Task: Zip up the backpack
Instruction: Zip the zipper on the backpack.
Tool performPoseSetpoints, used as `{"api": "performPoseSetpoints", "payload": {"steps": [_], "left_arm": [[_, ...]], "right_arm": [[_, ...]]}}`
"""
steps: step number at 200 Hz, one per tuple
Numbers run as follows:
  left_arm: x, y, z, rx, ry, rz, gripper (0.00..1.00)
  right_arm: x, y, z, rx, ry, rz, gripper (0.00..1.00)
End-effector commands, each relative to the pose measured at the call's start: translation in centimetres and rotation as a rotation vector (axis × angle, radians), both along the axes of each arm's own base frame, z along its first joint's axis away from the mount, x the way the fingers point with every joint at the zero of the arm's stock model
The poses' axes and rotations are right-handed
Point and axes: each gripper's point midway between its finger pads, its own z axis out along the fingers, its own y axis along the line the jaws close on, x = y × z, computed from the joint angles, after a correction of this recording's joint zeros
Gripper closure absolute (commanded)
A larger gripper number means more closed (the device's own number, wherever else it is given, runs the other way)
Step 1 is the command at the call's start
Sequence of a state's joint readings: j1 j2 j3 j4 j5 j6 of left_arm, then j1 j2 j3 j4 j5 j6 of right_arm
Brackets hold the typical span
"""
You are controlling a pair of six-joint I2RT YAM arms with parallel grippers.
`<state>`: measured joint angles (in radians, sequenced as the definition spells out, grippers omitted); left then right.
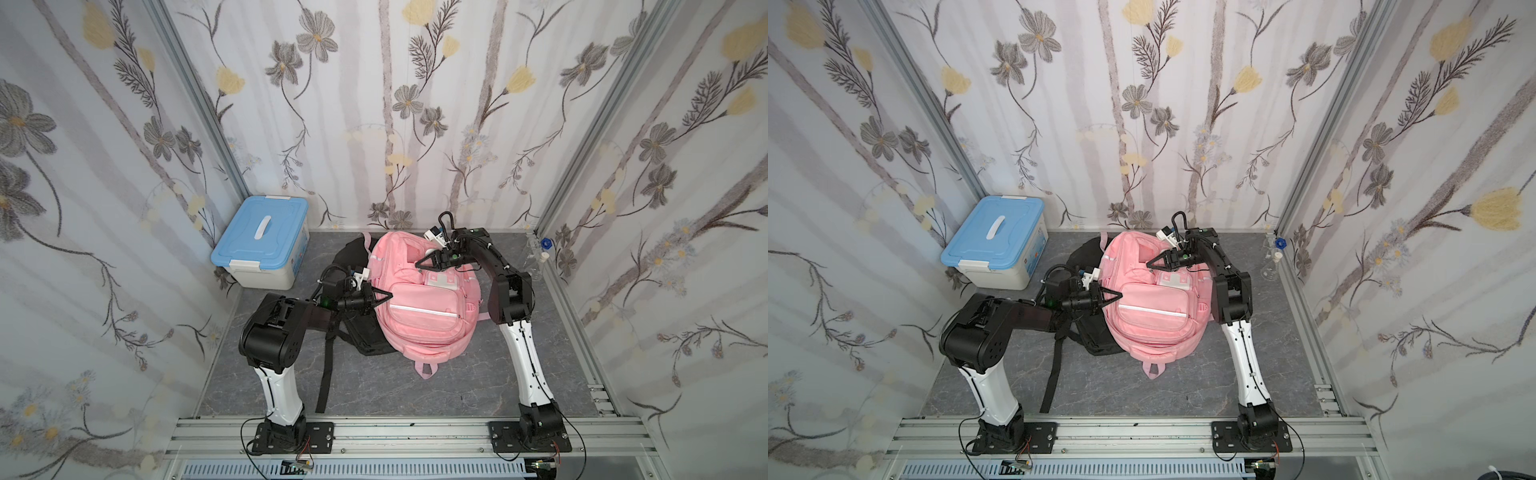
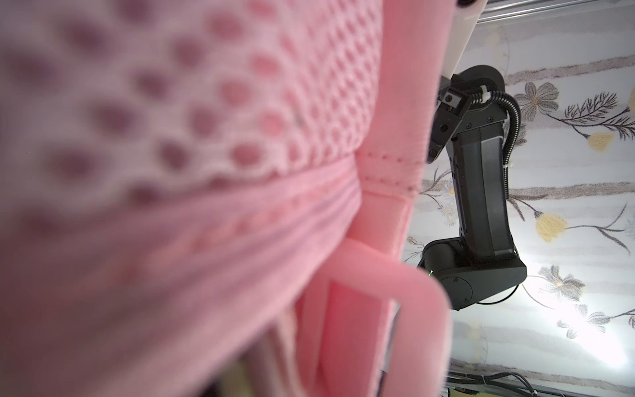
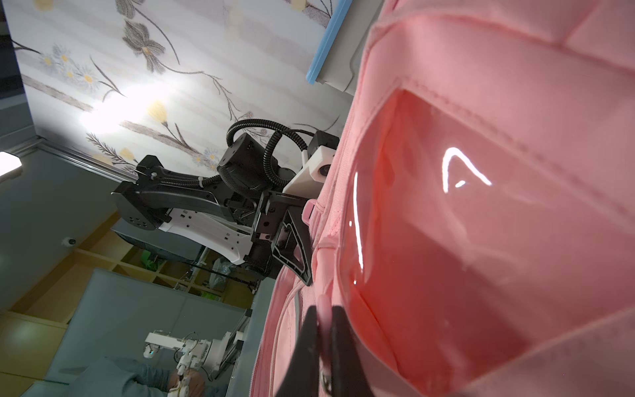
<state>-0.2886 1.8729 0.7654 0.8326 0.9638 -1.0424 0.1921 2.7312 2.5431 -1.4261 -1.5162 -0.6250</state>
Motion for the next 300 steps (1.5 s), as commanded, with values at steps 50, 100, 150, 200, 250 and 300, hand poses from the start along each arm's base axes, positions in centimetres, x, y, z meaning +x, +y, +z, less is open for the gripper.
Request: {"api": "performPoseSetpoints", "payload": {"steps": [50,100,150,200,250,300], "left_arm": [[2.0,1.5,0.7,0.032,-0.019,0.117,1.0],[2.4,2.9,1.1,0.053,-0.03,0.165,1.0],[2.9,4.4,2.0,0.07,-0.048,0.209,1.0],[2.9,4.2,1.8,0.071,-0.043,0.202,1.0],[2.9,3.9,2.0,0.072,-0.048,0.193,1.0],[2.8,4.0,2.1,0.091,-0.05,0.195,1.0]], "right_arm": [[-2.3,-2.5,1.3,0.005,0.114,-0.038,1.0],[-2.1,-3.0,0.2,-0.028,0.167,-0.038,1.0],[-3.4,-1.0,-0.7,-0.16,0.181,0.037,1.0],[0.6,0.2,-5.6,-0.659,0.046,-0.16,0.37],[3.6,2.3,0.4,-0.788,-0.199,-0.365,0.33],[3.1,0.8,-1.5,-1.105,-0.352,-0.423,0.39]]}}
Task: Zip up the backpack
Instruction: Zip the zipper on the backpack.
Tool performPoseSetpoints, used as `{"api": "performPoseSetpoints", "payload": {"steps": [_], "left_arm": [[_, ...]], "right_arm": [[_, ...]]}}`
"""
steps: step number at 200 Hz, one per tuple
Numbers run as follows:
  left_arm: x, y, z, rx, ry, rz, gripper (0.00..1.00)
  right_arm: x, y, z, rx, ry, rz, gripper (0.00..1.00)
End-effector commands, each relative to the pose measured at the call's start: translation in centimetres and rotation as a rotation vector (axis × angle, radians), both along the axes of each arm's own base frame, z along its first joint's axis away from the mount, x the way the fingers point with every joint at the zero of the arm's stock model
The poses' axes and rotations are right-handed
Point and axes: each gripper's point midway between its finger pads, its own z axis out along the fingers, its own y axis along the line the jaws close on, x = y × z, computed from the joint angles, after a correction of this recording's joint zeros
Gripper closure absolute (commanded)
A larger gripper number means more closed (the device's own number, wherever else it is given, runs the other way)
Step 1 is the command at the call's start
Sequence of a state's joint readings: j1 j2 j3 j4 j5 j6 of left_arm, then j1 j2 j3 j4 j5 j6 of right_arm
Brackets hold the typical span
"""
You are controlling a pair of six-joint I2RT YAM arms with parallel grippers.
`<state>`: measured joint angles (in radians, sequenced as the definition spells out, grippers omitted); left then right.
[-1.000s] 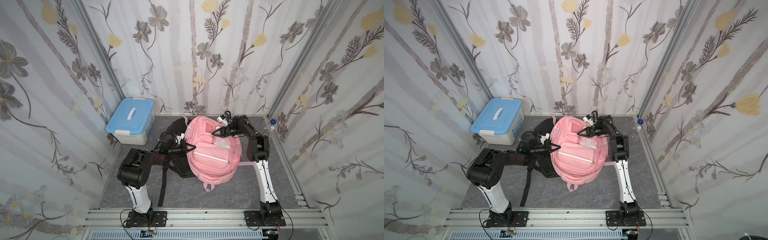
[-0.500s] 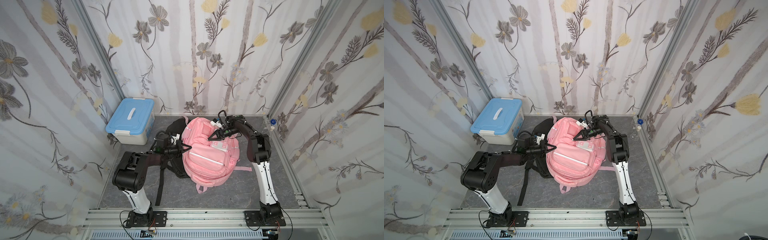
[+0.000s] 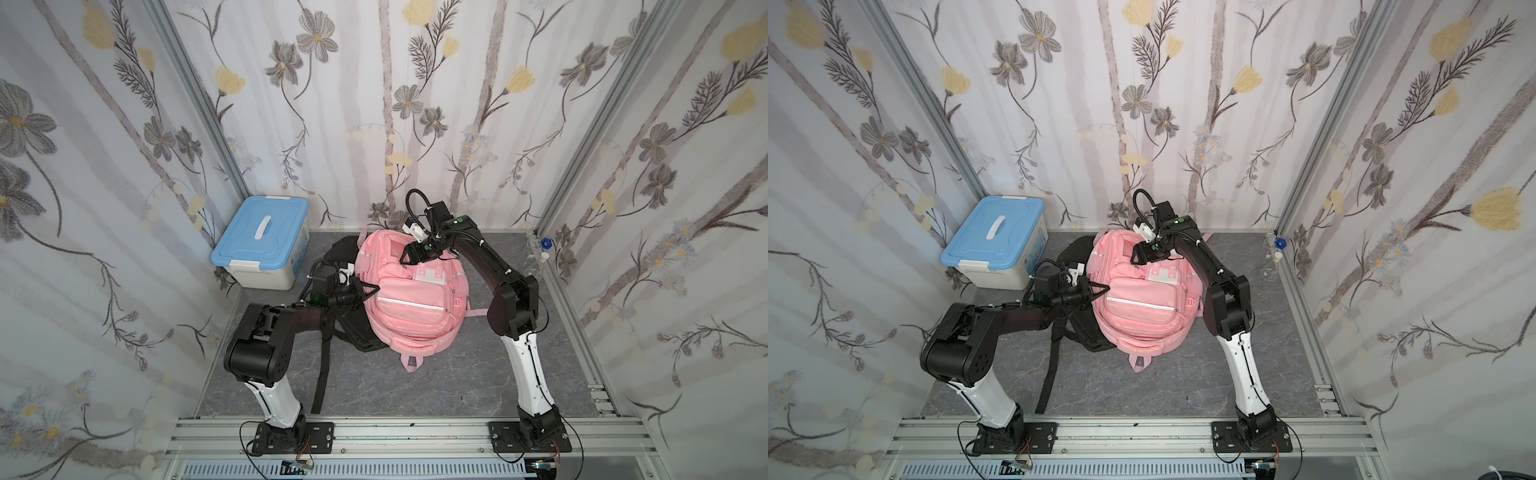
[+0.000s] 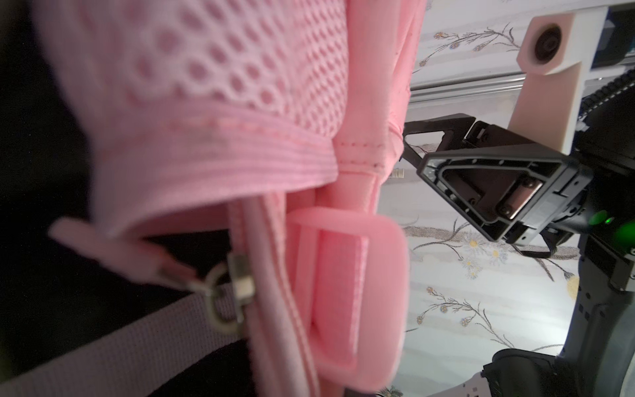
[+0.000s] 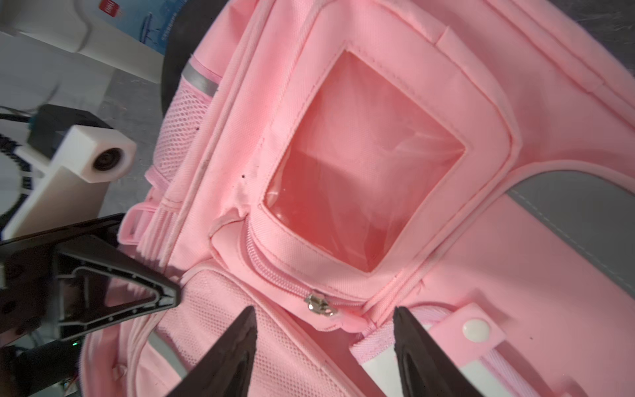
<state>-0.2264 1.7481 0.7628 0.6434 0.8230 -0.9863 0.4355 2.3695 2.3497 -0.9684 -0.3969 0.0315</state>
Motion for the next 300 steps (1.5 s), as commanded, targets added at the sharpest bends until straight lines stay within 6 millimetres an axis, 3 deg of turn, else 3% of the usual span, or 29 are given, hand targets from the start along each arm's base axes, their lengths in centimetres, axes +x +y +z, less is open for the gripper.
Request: {"api": "performPoseSetpoints", "payload": {"steps": [1,27,58,113,138,223,256,300], "left_arm": [[0.7,0.1,1.0,0.004,-0.052,0.014,1.0],[0.8,0.0,1.0,0.001,-0.049,0.013,1.0],[0.7,-0.4,0.8,-0.005,-0.041,0.0,1.0],[0.6,-0.7,0.8,-0.001,-0.038,-0.009,1.0],[0.6,-0.7,0.7,0.0,-0.035,-0.011,1.0],[0.6,-0.7,0.9,0.0,-0.036,-0.011,1.0],[0.6,-0.7,1.1,-0.002,-0.043,-0.012,1.0],[0.6,-0.3,1.1,0.016,-0.048,0.005,1.0]], "right_arm": [[0.7,-2.7,-1.5,-0.192,-0.061,-0.066,0.4],[0.3,-3.1,-2.4,-0.204,-0.091,-0.066,0.41],[-0.1,-2.1,-2.9,-0.15,-0.082,-0.034,0.47],[-0.3,0.0,-0.5,-0.027,-0.118,0.024,0.52],[-0.3,0.3,-1.5,-0.026,-0.09,0.043,0.59],[-0.3,0.9,-4.0,-0.032,-0.045,0.08,0.66],[-0.5,1.0,-4.3,-0.03,-0.034,0.092,0.84],[-0.6,0.0,-3.1,-0.07,-0.066,0.087,0.95]]}}
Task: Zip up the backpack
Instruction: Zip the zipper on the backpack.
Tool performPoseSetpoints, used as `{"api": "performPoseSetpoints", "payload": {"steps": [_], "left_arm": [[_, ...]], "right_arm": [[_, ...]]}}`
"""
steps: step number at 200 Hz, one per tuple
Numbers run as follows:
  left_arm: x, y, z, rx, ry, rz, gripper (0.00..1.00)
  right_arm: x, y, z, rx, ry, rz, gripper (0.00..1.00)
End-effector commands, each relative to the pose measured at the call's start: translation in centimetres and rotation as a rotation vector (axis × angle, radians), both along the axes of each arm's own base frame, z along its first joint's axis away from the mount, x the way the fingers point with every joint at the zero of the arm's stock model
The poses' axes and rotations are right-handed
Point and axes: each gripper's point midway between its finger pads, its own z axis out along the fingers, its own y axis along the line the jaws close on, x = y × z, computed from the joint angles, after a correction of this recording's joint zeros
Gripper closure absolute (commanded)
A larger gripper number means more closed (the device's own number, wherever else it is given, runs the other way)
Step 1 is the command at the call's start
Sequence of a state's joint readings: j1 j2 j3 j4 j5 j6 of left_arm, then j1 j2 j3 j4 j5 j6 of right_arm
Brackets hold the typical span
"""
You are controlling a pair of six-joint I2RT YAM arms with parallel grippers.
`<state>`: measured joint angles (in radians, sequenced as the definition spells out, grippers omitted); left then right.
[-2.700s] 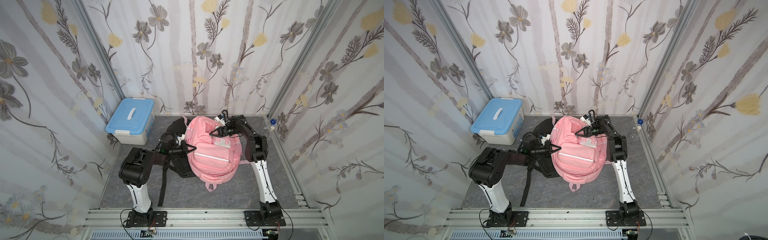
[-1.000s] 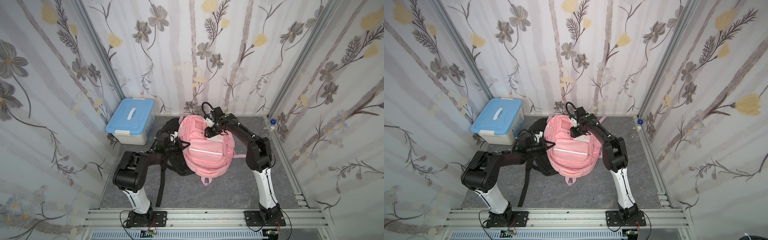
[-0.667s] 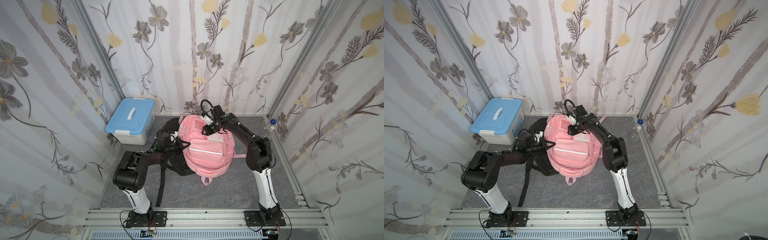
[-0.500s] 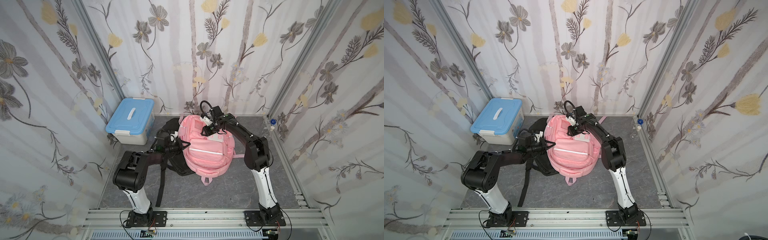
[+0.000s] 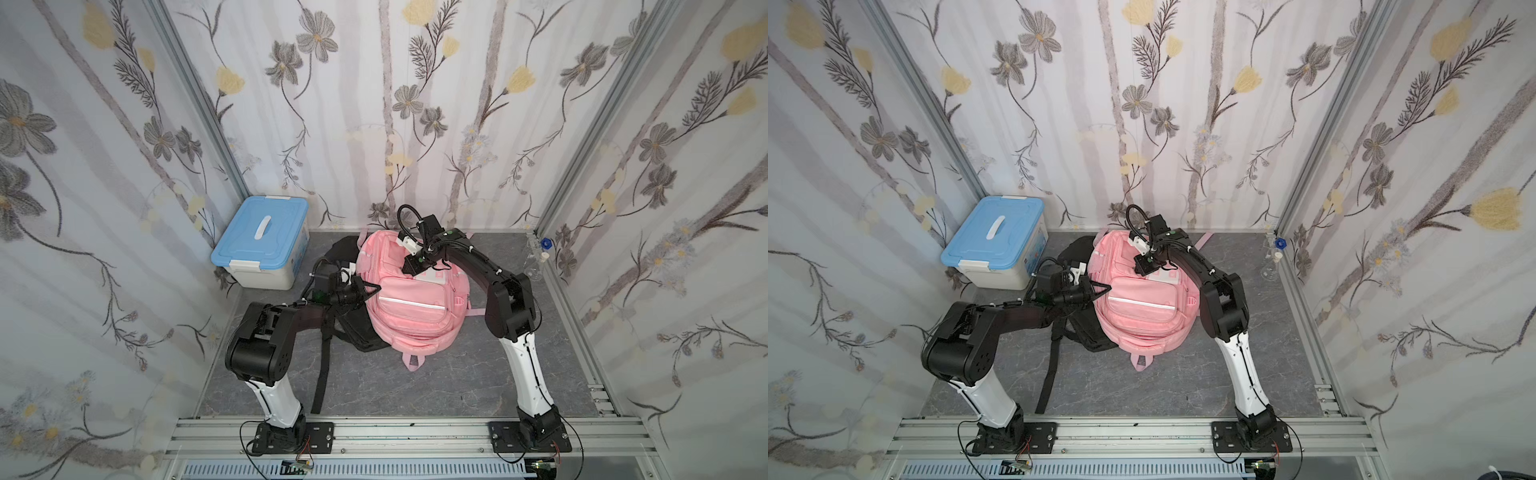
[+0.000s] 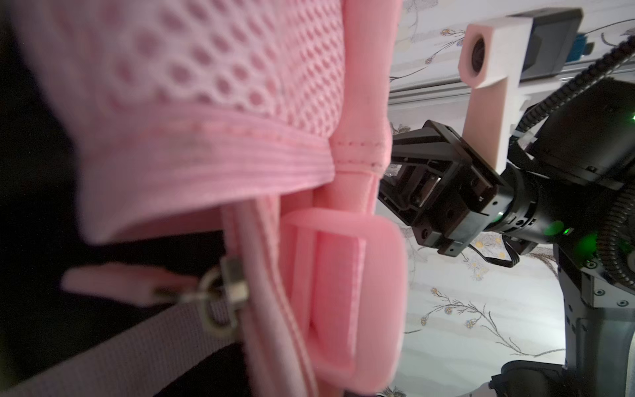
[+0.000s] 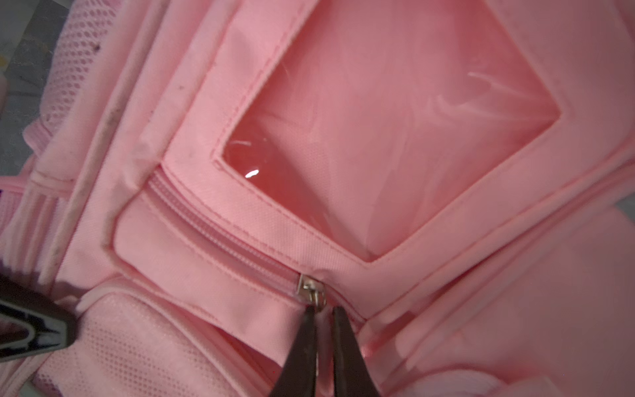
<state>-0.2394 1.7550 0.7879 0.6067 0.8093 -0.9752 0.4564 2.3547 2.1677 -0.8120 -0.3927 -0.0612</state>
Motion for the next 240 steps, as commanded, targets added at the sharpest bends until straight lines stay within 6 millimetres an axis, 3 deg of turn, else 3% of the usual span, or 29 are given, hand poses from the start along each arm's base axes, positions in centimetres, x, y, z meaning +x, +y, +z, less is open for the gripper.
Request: {"api": "performPoseSetpoints", "payload": {"steps": [1,59,139,161,195,223,240], "left_arm": [[0.4,0.2,1.1,0.001,-0.054,0.01,1.0],[0.7,1.8,0.9,0.03,-0.058,0.069,1.0],[0.8,2.3,0.8,0.041,-0.054,0.087,1.0],[0.8,2.4,0.9,0.041,-0.055,0.09,1.0],[0.8,2.5,0.9,0.044,-0.054,0.093,1.0],[0.9,2.5,0.9,0.044,-0.057,0.093,1.0],[0.9,2.5,0.8,0.046,-0.051,0.093,1.0]], "right_arm": [[0.0,-1.0,1.0,-0.041,-0.028,-0.01,0.96],[0.2,-3.3,0.7,-0.106,-0.025,-0.034,1.0],[-0.1,-6.2,-2.0,-0.31,-0.008,-0.026,1.0],[0.1,-7.2,-3.7,-0.414,-0.016,-0.034,1.0],[0.8,-8.7,-4.8,-0.534,-0.046,-0.052,1.0],[1.7,-10.3,-4.8,-0.698,-0.121,-0.068,1.0],[3.1,-12.3,-3.1,-0.871,-0.235,-0.14,0.99]]}}
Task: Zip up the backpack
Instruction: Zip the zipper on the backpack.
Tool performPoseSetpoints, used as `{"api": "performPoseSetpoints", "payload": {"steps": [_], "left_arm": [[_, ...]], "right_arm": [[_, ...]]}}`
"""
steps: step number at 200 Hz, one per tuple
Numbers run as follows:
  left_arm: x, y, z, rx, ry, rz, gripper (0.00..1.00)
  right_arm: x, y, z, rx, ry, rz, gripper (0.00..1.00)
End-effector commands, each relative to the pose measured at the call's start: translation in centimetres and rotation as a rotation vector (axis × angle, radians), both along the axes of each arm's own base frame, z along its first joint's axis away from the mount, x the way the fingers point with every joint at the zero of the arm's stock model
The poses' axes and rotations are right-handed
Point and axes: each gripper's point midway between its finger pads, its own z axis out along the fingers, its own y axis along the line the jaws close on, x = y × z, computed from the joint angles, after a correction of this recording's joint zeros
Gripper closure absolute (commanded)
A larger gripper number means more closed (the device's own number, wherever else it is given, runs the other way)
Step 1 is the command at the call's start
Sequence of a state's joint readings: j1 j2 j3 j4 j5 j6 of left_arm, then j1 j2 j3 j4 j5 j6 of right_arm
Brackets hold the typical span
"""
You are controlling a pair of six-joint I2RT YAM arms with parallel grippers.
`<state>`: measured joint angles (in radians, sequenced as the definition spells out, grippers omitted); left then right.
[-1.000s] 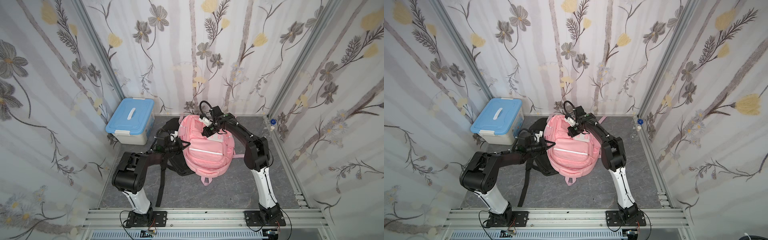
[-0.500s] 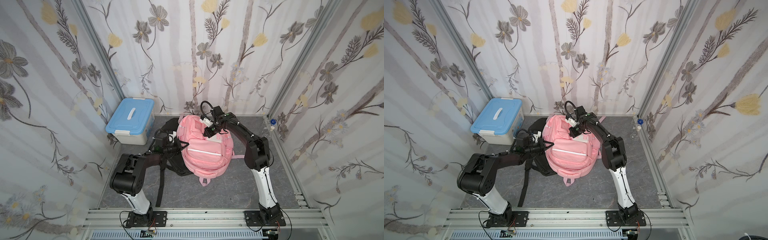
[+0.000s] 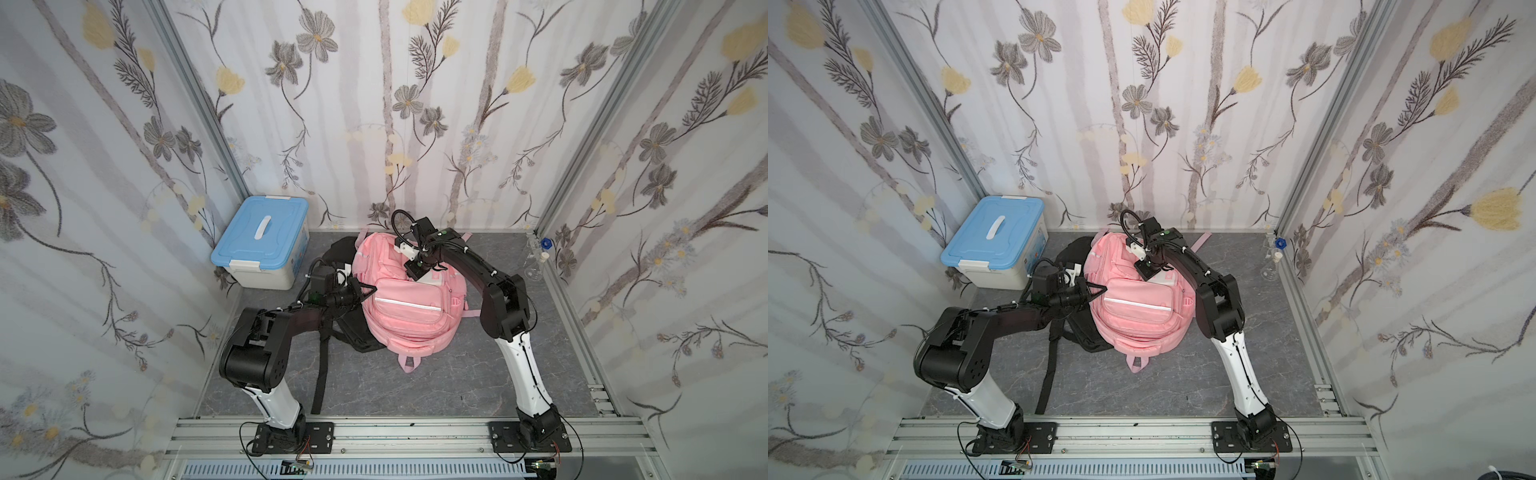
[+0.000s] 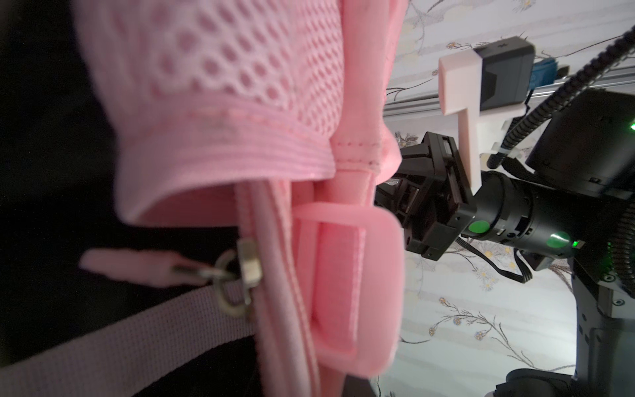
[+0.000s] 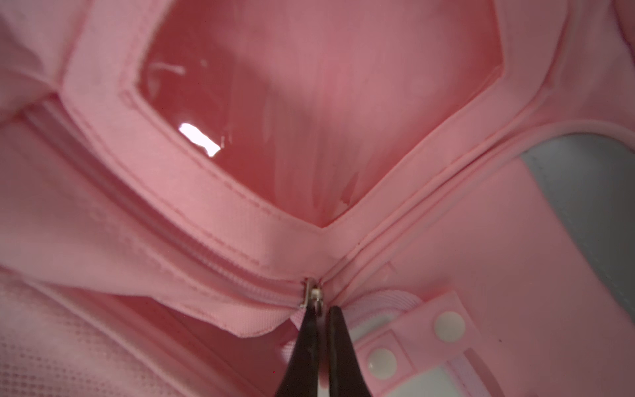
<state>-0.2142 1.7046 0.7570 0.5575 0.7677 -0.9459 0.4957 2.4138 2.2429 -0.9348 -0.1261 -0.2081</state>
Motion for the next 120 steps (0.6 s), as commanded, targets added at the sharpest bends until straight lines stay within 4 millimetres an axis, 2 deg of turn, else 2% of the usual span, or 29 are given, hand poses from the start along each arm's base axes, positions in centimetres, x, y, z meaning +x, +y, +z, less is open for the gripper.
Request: {"api": "performPoseSetpoints", "payload": {"steps": [1,4,14,22,25,29,43,55,69,86,106,120], "left_arm": [[1.0,0.8,1.1,0.008,-0.055,0.039,1.0],[1.0,0.8,1.0,0.009,-0.053,0.039,1.0],[1.1,0.8,1.1,0.008,-0.054,0.041,1.0],[1.1,0.8,1.0,0.009,-0.052,0.042,1.0],[1.1,0.8,0.9,0.009,-0.049,0.042,1.0],[1.1,0.8,0.9,0.01,-0.048,0.044,1.0],[1.0,0.8,0.7,0.017,-0.047,0.045,1.0],[1.0,1.0,0.5,0.029,-0.041,0.052,1.0],[1.0,1.3,0.0,0.062,-0.028,0.065,1.0],[0.8,1.5,-0.6,0.108,-0.013,0.076,1.0],[1.0,1.8,-1.2,0.167,-0.001,0.086,1.0],[1.3,1.7,-1.3,0.202,0.006,0.082,1.0]], "right_arm": [[3.0,-10.0,0.0,-0.568,-0.209,-0.191,0.98],[3.3,-10.3,0.6,-0.583,-0.234,-0.213,0.94],[4.0,-11.1,2.7,-0.581,-0.295,-0.293,0.68],[4.0,-10.6,4.1,-0.49,-0.3,-0.333,0.56],[4.0,-10.6,4.8,-0.45,-0.301,-0.357,0.47],[4.0,-10.5,5.7,-0.387,-0.3,-0.386,0.39],[3.6,-9.6,8.4,-0.103,-0.247,-0.45,0.22],[3.4,-10.8,10.6,0.051,-0.224,-0.546,0.09],[2.6,-13.9,12.2,0.066,-0.241,-0.664,0.08],[0.5,-17.5,12.2,-0.049,-0.285,-0.74,0.11],[-2.3,-19.4,9.7,-0.087,-0.198,-0.761,0.18],[-4.0,-19.1,7.6,-0.01,-0.109,-0.752,0.23]]}}
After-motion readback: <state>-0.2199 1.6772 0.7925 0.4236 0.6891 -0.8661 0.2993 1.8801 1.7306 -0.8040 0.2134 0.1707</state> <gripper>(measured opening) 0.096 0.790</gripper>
